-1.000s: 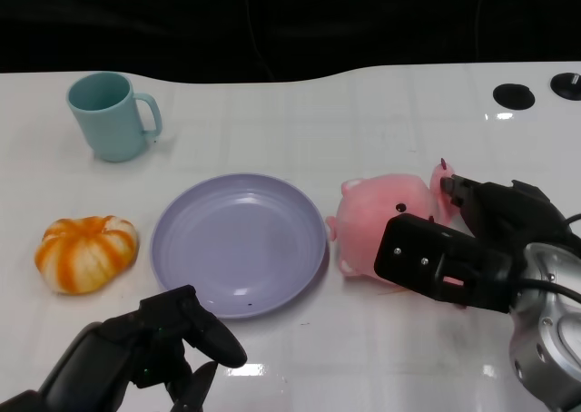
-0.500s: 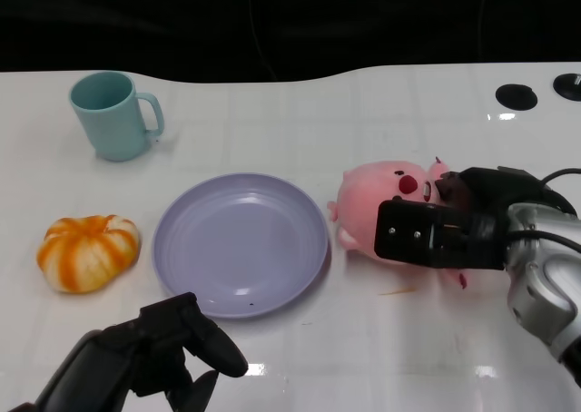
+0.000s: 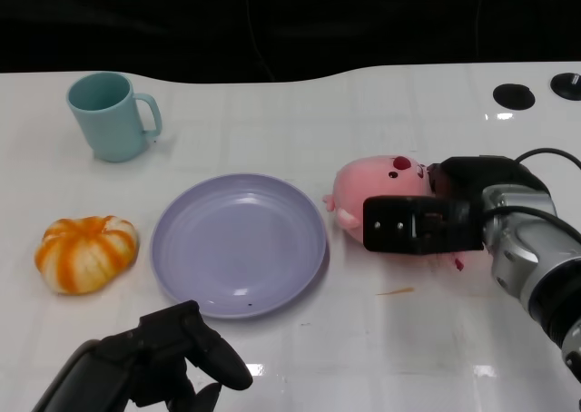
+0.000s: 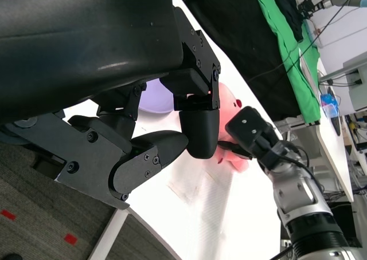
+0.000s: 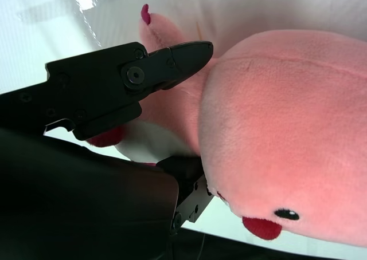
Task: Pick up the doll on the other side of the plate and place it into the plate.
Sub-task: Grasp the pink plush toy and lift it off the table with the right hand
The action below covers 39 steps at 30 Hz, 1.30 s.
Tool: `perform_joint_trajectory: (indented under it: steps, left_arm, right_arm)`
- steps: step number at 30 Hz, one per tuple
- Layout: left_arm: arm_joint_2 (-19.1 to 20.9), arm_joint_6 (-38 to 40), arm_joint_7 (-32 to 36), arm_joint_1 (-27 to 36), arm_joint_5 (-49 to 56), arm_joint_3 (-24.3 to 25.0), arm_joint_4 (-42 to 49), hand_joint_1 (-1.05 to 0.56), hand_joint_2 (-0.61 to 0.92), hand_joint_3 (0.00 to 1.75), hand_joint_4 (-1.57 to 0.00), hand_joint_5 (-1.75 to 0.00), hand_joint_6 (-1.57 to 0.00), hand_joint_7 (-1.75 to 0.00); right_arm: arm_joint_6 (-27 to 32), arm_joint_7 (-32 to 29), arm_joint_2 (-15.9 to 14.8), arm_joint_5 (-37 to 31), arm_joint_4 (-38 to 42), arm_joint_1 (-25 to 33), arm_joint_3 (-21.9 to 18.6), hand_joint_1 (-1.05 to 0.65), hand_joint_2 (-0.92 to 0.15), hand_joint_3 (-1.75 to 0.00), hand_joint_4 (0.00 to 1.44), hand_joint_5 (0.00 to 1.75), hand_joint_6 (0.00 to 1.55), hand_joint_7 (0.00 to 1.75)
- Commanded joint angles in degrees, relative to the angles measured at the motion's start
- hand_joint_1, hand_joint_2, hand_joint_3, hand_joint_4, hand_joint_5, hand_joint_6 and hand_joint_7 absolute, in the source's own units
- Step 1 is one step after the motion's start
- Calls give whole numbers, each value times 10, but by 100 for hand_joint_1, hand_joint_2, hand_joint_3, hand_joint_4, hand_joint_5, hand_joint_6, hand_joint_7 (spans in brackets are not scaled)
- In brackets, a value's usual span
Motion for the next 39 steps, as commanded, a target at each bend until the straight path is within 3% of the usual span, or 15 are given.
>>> perform_joint_trajectory:
  steps: [1, 3, 5, 6, 7, 9, 11, 20, 29, 30, 32, 34, 35, 37, 39]
  left_arm:
    - [5, 5, -5, 6, 2, -4, -12, -26, 64, 97, -64, -170, -69, -138]
    - [4, 8, -3, 6, 4, -8, -15, -26, 64, 97, -64, -170, -69, -138]
    - [4, 10, -1, 5, 6, -11, -16, -27, 64, 97, -62, -169, -69, -138]
    - [3, 10, -1, 4, 7, -12, -15, -27, 64, 97, -62, -169, -69, -138]
    - [2, 10, 0, 2, 8, -14, -14, -27, 64, 97, -62, -168, -69, -138]
    - [0, 15, 3, -2, 11, -17, -13, -27, 63, 96, -62, -168, -70, -138]
    - [-2, 17, 7, -4, 16, -20, -13, -28, 63, 97, -63, -167, -71, -137]
    - [-8, 12, 3, 6, 24, -18, -22, -28, 63, 98, -64, -167, -72, -134]
    - [-9, 26, 0, 20, 13, -6, -44, -27, 65, 97, -67, -171, -67, -138]
    - [-10, 30, 0, 19, 12, -6, -47, -26, 65, 98, -68, -171, -67, -138]
    - [-8, 31, -1, 18, 15, -6, -47, -26, 64, 98, -68, -171, -68, -139]
    - [-6, 29, -4, 17, 17, -5, -45, -28, 65, 97, -68, -171, -68, -139]
    - [-5, 23, -5, 16, 17, -5, -42, -28, 65, 97, -67, -171, -67, -139]
    - [-5, 17, -6, 16, 16, -6, -38, -28, 66, 97, -68, -170, -67, -139]
    - [-7, 15, -7, 14, 12, -6, -35, -28, 66, 96, -69, -170, -67, -139]
  right_arm:
    - [-41, -75, 13, 7, 44, 17, 3, -60, -89, 0, 41, 35, 76, 4]
    - [-77, -127, 11, 19, 52, 27, -8, -52, -88, 0, 52, 27, 86, 3]
    - [-125, -179, 2, 38, 50, 43, -25, -36, -87, 0, 78, 34, 107, 10]
    - [-141, -195, -1, 44, 50, 48, -30, -35, -87, 0, 89, 50, 112, 9]
    - [-151, -205, -3, 45, 52, 50, -31, -35, -87, 0, 90, 88, 117, 6]
    - [-167, -224, -5, 41, 59, 51, -25, -34, -87, 0, 90, 134, 119, 2]
    - [-170, -230, -7, 31, 66, 49, -14, -32, -90, -1, 87, 160, 120, 1]
    - [-149, -214, -7, 14, 65, 43, 12, -35, -92, -12, 78, 167, 116, 1]
    - [-121, -163, -43, 60, -53, 68, -43, -29, -92, -17, 83, 174, 127, 10]
    - [-121, -162, -48, 64, -66, 75, -49, -29, -92, -19, 83, 175, 118, 40]
    - [-114, -165, -53, 77, -89, 88, -67, -29, -92, -25, 86, 175, 81, 128]
    - [-107, -170, -55, 83, -101, 96, -78, -29, -92, -26, 86, 175, 82, 110]
    - [-111, -177, -56, 90, -107, 101, -88, -29, -92, -27, 87, 175, 82, 116]
    - [-119, -185, -58, 102, -116, 108, -103, -27, -89, -34, 91, 175, 72, 158]
    - [-119, -182, -59, 115, -127, 111, -117, -26, -75, -66, 93, 175, 71, 171]
